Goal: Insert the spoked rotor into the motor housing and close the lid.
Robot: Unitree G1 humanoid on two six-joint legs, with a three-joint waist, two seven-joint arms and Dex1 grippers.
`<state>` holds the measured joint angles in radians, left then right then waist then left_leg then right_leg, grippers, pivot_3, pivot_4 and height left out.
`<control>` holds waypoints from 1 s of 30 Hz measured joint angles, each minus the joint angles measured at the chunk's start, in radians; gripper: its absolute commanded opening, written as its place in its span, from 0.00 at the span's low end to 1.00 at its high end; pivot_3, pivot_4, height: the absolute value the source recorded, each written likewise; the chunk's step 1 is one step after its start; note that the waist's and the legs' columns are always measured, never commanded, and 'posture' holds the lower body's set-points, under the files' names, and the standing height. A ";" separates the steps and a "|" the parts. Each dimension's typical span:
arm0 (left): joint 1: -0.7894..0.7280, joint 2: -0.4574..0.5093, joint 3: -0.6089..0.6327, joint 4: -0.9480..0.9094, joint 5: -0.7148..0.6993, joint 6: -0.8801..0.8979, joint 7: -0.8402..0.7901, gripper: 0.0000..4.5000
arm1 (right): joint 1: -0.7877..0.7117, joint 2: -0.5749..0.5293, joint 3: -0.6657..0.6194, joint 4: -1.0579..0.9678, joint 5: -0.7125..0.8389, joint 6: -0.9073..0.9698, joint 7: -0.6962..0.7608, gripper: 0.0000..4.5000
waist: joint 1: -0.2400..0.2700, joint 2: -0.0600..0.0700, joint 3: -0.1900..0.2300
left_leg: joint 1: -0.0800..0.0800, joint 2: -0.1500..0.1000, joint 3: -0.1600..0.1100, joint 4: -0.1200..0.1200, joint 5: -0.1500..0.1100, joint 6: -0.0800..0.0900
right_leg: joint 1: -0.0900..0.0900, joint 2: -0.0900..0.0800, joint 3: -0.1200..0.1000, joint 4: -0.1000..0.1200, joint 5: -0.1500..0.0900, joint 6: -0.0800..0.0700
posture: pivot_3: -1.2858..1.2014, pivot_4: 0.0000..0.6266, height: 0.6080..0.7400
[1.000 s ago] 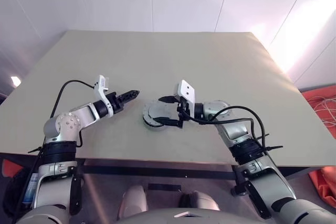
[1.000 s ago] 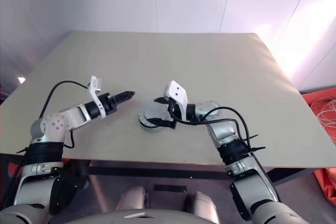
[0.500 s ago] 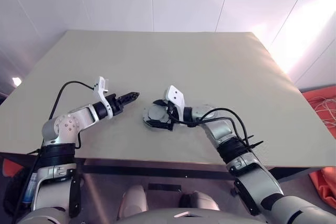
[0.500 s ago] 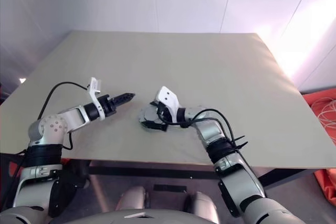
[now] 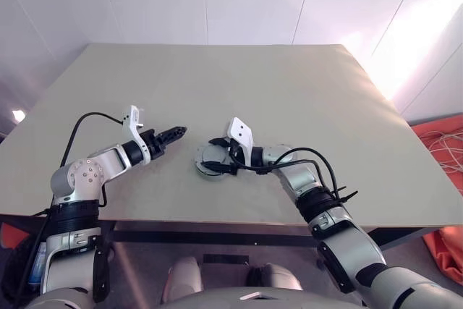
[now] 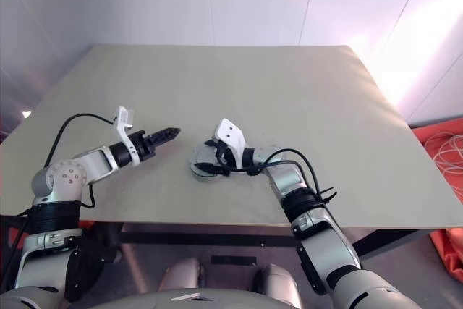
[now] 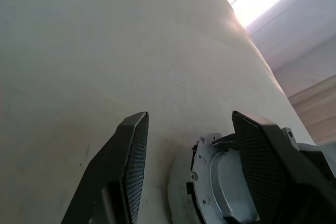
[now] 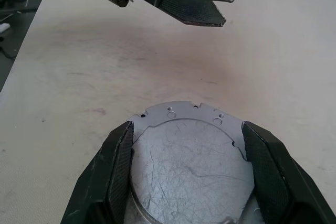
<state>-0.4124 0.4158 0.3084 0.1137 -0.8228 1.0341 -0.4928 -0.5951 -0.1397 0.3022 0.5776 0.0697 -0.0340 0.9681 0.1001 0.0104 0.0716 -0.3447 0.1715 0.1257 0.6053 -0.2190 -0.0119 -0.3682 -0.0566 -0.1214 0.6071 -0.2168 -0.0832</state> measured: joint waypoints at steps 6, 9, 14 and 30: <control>0.000 0.000 0.002 0.000 0.000 -0.001 0.002 0.60 | -0.002 -0.010 0.000 -0.001 0.000 -0.001 0.038 0.70 | 0.000 0.000 0.000 | 0.000 0.000 0.000 0.000 0.000 0.000 | 0.000 0.000 0.000 -0.001 0.000 0.000 | 0.52 0.00 1.00; 0.000 -0.001 0.002 0.000 0.001 -0.001 0.002 0.60 | -0.002 -0.013 0.001 -0.002 0.002 0.001 0.063 0.70 | 0.000 0.000 0.000 | 0.000 0.000 0.000 0.000 -0.001 0.001 | 0.000 0.000 0.000 -0.001 0.000 0.000 | 0.52 0.00 1.00; 0.000 -0.002 0.002 0.000 0.005 -0.002 0.002 0.60 | -0.002 -0.008 0.006 0.005 -0.003 -0.008 0.061 0.70 | -0.003 0.000 0.000 | 0.000 0.000 0.000 0.000 -0.001 0.002 | 0.001 0.000 0.000 -0.001 0.000 0.000 | 0.52 0.00 1.00; 0.012 -0.010 0.009 -0.007 0.006 -0.002 0.008 0.60 | -0.036 0.016 0.017 0.067 -0.047 -0.061 0.016 0.70 | -0.009 0.000 0.000 | 0.004 0.000 0.000 -0.001 0.000 0.000 | 0.002 0.000 0.000 0.000 -0.004 0.006 | 0.52 0.00 1.00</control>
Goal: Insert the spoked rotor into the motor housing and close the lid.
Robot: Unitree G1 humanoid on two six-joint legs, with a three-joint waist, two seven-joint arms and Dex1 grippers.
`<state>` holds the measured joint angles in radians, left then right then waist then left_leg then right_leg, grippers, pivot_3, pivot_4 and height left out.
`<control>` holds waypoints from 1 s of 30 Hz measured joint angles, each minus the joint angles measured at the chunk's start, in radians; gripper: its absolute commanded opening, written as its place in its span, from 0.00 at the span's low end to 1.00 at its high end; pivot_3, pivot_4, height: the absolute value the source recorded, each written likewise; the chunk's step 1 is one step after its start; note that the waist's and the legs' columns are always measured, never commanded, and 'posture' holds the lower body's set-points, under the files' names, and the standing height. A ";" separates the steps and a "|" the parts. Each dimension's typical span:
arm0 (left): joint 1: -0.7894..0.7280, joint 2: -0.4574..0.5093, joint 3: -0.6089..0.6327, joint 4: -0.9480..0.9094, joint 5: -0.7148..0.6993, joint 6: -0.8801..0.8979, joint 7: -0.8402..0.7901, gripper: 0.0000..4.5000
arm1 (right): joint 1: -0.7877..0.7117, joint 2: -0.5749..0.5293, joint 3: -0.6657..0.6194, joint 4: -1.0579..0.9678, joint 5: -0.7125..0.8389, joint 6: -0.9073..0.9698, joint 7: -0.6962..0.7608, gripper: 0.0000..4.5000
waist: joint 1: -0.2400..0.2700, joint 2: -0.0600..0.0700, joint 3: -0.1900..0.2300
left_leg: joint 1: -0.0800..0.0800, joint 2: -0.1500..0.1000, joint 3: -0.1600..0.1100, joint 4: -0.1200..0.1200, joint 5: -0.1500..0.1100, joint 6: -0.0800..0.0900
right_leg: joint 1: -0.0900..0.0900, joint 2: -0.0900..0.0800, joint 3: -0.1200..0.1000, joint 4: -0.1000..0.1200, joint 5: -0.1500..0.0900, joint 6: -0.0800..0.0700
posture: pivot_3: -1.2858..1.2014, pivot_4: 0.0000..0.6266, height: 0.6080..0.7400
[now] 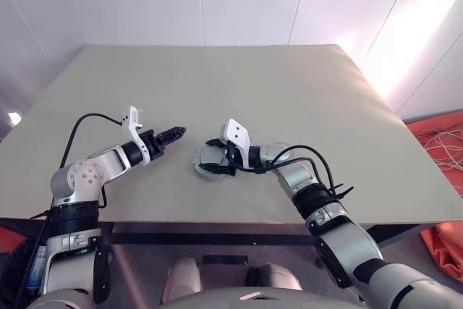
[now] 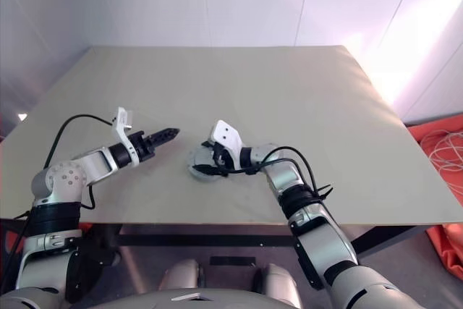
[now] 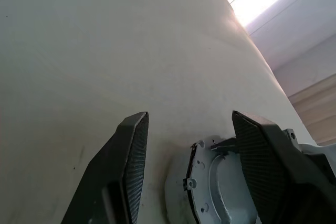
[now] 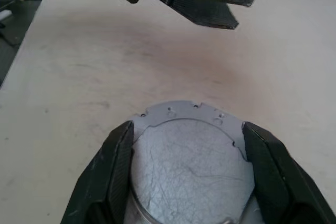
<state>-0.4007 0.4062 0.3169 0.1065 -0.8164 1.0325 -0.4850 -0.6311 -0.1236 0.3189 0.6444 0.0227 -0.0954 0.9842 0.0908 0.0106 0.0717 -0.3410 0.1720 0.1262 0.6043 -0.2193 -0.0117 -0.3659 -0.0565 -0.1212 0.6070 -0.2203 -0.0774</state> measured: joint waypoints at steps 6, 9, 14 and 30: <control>0.002 -0.010 0.003 -0.006 0.000 0.000 0.007 0.60 | -0.009 -0.001 0.007 0.002 -0.008 -0.001 0.007 0.70 | -0.002 0.000 0.000 | 0.000 0.000 0.000 -0.001 0.000 0.000 | 0.000 0.000 0.000 0.000 0.000 0.000 | 0.52 0.00 1.00; 0.004 -0.012 0.004 -0.006 0.000 0.000 0.007 0.60 | -0.012 -0.002 0.008 0.004 -0.011 -0.003 0.017 0.70 | -0.002 0.000 0.000 | 0.000 0.000 0.000 -0.001 0.000 0.000 | 0.000 0.000 0.000 0.000 0.000 0.000 | 0.52 0.00 1.00; 0.013 -0.047 -0.005 -0.026 -0.014 0.022 0.007 0.60 | -0.012 -0.007 0.009 0.000 -0.013 0.002 0.025 0.70 | 0.000 0.000 0.000 | 0.000 0.000 0.000 -0.002 0.000 0.000 | 0.000 0.000 0.000 -0.001 0.000 0.000 | 0.52 0.00 1.00; -0.001 -0.146 -0.022 0.070 -0.013 0.083 0.059 0.10 | -0.018 -0.048 0.038 -0.077 -0.020 0.082 0.063 0.70 | 0.006 0.000 0.000 | -0.002 -0.001 0.000 -0.003 -0.001 0.003 | -0.002 -0.001 0.000 -0.004 -0.001 0.000 | 0.52 0.00 1.00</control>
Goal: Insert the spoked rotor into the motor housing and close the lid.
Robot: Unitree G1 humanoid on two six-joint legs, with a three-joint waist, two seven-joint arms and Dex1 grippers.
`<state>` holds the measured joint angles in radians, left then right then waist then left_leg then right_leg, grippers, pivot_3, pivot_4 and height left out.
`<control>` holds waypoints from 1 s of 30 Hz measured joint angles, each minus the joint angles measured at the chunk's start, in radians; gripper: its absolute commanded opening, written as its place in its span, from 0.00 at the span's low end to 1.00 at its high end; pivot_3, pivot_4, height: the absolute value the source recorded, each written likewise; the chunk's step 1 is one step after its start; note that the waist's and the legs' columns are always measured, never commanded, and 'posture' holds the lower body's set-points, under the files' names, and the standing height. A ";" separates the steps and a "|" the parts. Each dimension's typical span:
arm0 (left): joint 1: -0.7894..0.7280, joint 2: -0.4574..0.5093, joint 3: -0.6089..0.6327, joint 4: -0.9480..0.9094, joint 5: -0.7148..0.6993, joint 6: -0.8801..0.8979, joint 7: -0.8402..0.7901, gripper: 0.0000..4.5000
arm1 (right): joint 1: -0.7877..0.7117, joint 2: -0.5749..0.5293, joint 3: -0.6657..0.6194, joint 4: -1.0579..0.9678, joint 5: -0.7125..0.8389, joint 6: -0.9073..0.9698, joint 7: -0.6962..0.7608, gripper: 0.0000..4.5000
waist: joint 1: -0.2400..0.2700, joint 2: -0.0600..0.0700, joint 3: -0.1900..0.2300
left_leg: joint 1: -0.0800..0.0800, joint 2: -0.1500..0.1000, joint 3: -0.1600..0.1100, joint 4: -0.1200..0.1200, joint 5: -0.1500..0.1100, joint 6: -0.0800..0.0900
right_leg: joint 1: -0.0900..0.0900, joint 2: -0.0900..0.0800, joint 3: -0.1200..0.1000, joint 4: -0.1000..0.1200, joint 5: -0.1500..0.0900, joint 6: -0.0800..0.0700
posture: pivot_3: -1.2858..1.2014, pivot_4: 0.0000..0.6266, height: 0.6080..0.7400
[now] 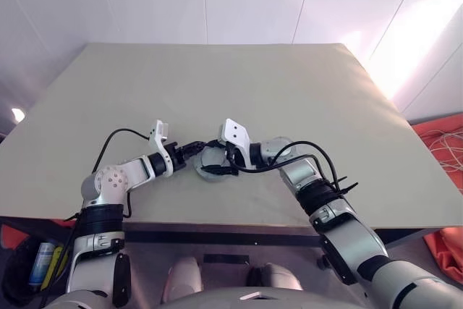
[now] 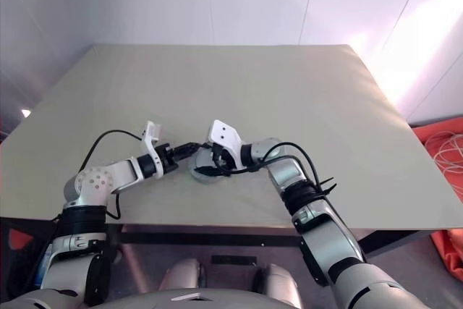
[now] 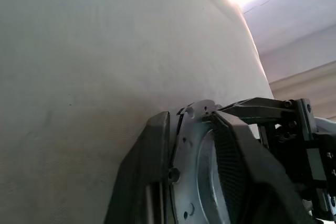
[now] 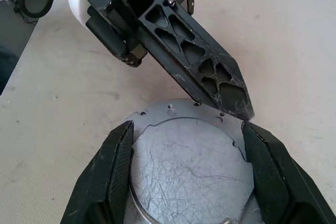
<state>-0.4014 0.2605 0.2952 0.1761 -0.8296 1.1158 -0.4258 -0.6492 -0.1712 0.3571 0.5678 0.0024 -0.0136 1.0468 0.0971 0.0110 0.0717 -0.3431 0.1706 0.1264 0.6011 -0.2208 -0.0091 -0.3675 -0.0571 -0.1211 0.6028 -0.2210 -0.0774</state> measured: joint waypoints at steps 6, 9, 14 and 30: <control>0.000 -0.004 0.019 0.012 -0.003 0.035 0.007 0.01 | 0.001 -0.005 0.001 -0.009 0.000 0.010 0.001 0.70 | 0.002 0.000 0.000 | 0.000 0.000 0.000 0.000 0.000 0.000 | 0.001 0.000 0.000 0.000 0.000 0.001 | 0.52 0.00 1.00; 0.000 -0.011 0.033 0.012 -0.008 0.049 0.008 0.01 | 0.001 -0.010 0.003 -0.018 0.000 0.013 0.002 0.70 | 0.002 0.000 0.000 | 0.000 0.000 0.000 0.000 0.000 0.000 | 0.001 0.000 0.000 -0.001 -0.001 0.001 | 0.52 0.00 1.00; 0.005 0.001 0.030 -0.018 -0.010 0.088 0.008 0.01 | 0.002 -0.016 0.008 -0.025 0.000 0.014 0.005 0.70 | 0.002 0.000 0.000 | 0.000 -0.001 0.000 0.000 -0.001 0.002 | 0.000 -0.001 0.000 -0.001 0.000 0.000 | 0.52 0.00 1.00; -0.008 -0.048 0.057 -0.033 -0.147 0.159 -0.001 0.01 | 0.000 -0.015 0.013 -0.024 0.001 0.014 -0.006 0.70 | 0.001 0.004 0.000 | -0.001 -0.001 0.000 -0.002 -0.001 0.001 | 0.001 -0.001 0.001 -0.003 -0.002 0.002 | 0.52 0.00 1.00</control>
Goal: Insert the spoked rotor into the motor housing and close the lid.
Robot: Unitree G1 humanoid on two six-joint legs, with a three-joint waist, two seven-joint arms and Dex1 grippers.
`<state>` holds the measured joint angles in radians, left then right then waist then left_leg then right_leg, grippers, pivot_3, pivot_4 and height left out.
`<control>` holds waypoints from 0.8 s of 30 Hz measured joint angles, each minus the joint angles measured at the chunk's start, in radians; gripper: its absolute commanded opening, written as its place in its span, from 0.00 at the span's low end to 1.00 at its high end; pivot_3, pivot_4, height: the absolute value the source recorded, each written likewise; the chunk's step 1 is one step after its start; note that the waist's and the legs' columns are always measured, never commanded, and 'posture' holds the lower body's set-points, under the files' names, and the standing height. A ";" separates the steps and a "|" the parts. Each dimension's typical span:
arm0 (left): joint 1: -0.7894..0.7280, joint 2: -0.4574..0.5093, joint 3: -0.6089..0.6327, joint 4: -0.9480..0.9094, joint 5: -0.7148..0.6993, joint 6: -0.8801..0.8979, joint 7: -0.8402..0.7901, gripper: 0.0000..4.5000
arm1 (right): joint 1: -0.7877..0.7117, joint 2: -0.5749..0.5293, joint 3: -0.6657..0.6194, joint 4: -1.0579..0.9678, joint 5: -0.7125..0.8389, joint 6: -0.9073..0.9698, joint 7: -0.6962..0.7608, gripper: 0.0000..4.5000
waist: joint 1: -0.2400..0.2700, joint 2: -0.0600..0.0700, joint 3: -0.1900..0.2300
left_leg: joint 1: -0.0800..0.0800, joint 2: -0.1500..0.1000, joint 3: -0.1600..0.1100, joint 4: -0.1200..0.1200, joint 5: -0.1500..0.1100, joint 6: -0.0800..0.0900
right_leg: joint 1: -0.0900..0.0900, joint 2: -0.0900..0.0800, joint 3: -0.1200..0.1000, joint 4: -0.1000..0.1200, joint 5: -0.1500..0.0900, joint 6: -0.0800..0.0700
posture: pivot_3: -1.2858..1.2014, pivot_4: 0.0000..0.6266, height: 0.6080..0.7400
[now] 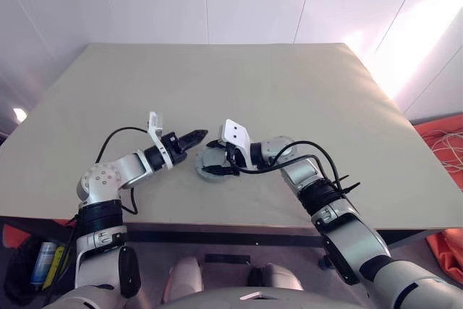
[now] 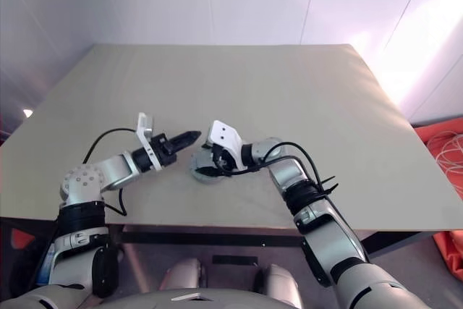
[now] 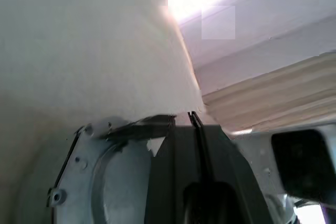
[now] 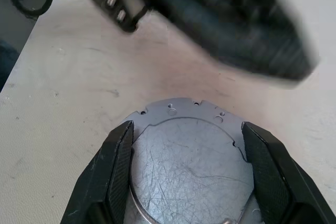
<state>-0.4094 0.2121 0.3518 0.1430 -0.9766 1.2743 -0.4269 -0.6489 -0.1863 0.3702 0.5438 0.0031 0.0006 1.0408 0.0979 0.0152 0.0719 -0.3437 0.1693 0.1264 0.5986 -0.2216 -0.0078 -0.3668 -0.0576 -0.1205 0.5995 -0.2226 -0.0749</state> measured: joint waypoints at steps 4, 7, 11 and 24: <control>0.011 0.023 -0.083 -0.003 0.023 0.055 0.004 0.01 | -0.002 0.001 0.005 0.003 0.000 -0.002 0.001 0.70 | -0.001 0.000 0.000 | 0.001 0.001 0.000 -0.001 0.000 -0.001 | 0.001 0.000 0.000 0.000 0.000 0.000 | 0.52 0.00 1.00; -0.015 0.064 -0.125 -0.016 0.045 0.085 0.004 0.01 | -0.002 0.001 0.009 0.005 -0.002 -0.004 0.000 0.70 | -0.001 0.003 -0.002 | 0.003 0.000 0.001 -0.002 0.000 0.000 | 0.003 0.000 0.000 -0.001 -0.001 0.000 | 0.52 0.00 1.00; -0.022 0.065 -0.126 -0.008 0.054 0.086 -0.004 0.01 | -0.002 0.000 0.008 0.003 -0.001 0.002 0.000 0.70 | -0.001 0.003 -0.002 | 0.003 0.000 0.001 -0.003 0.000 0.000 | 0.004 0.000 0.000 -0.003 -0.001 0.001 | 0.52 0.00 1.00; -0.029 0.064 -0.122 0.001 0.064 0.078 -0.005 0.00 | -0.007 -0.025 -0.006 -0.048 0.031 0.143 0.007 1.00 | 0.001 0.004 -0.002 | 0.003 0.000 0.000 -0.003 0.000 0.001 | 0.003 0.000 0.000 -0.006 0.000 0.001 | 0.52 0.00 1.00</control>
<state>-0.4385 0.2765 0.2301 0.1443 -0.9124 1.3526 -0.4318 -0.6564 -0.2113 0.3638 0.4961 0.0337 0.1439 1.0478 0.0992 0.0188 0.0700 -0.3409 0.1691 0.1268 0.5957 -0.2220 -0.0072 -0.3634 -0.0573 -0.1202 0.5936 -0.2230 -0.0741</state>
